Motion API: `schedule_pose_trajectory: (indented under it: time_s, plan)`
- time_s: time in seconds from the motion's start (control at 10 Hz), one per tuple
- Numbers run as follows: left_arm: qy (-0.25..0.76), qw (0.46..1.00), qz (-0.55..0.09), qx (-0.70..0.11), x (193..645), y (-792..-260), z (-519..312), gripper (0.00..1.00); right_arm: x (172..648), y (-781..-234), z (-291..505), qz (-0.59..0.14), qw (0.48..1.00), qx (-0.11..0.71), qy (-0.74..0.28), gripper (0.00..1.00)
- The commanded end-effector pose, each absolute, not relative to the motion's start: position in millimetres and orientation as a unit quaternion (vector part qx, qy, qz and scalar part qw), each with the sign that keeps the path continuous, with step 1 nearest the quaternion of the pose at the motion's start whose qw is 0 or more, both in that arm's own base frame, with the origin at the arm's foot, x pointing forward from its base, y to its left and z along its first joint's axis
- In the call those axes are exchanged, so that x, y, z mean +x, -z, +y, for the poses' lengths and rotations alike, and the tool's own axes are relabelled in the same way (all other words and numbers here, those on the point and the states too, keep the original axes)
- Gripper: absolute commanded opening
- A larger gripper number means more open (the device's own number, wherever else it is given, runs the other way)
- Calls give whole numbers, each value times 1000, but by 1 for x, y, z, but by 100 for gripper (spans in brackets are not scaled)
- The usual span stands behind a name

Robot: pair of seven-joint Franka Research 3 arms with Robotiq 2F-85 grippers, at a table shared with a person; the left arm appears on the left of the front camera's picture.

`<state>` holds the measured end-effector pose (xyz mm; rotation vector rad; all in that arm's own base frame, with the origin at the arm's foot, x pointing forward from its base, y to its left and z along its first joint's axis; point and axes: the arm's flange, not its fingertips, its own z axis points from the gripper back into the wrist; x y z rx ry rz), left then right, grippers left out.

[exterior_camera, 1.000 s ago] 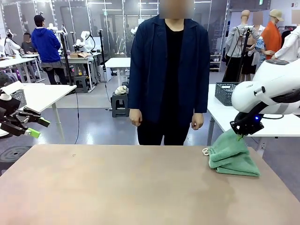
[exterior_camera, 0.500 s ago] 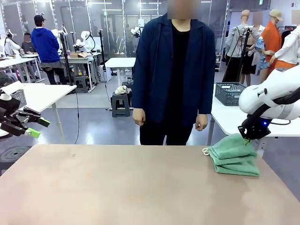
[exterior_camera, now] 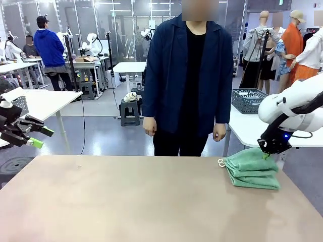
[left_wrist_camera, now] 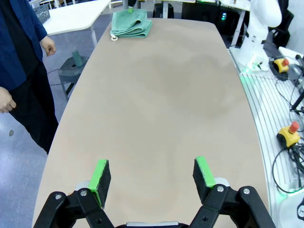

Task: Fold the towels and place them in the basket.
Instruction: Stack the folded Towel with hook on the right side of the table.

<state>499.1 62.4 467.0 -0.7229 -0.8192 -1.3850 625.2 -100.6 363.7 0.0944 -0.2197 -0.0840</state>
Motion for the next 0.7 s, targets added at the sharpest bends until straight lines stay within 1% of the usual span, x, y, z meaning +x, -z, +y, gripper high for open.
schedule_pose_trajectory:
  time_s: [0.0, 0.1, 0.2, 0.3, 0.4, 0.5, 0.6]
  plan:
    - [606, 634, -361, -317, 497, -468, 61, 89, 630, -362, -105, -89, 993, 73, 33, 4]
    - [606, 634, -361, -317, 497, -468, 61, 89, 628, -360, -105, -83, 993, 73, 39, 25]
    - [606, 634, -361, -317, 497, -468, 61, 89, 625, -360, -106, -85, 993, 70, 44, 25]
    - [606, 634, -361, -317, 497, -468, 61, 89, 622, -364, -108, -91, 992, 72, 45, 45]
    - [606, 634, -361, -317, 497, -468, 61, 89, 619, -369, -109, -95, 992, 72, 44, 27]
    - [606, 634, -361, -317, 497, -468, 61, 89, 615, -378, -110, -99, 991, 75, 41, 65]
    - [606, 634, -361, -317, 497, -468, 61, 89, 607, -394, -110, -101, 991, 82, 35, 49]
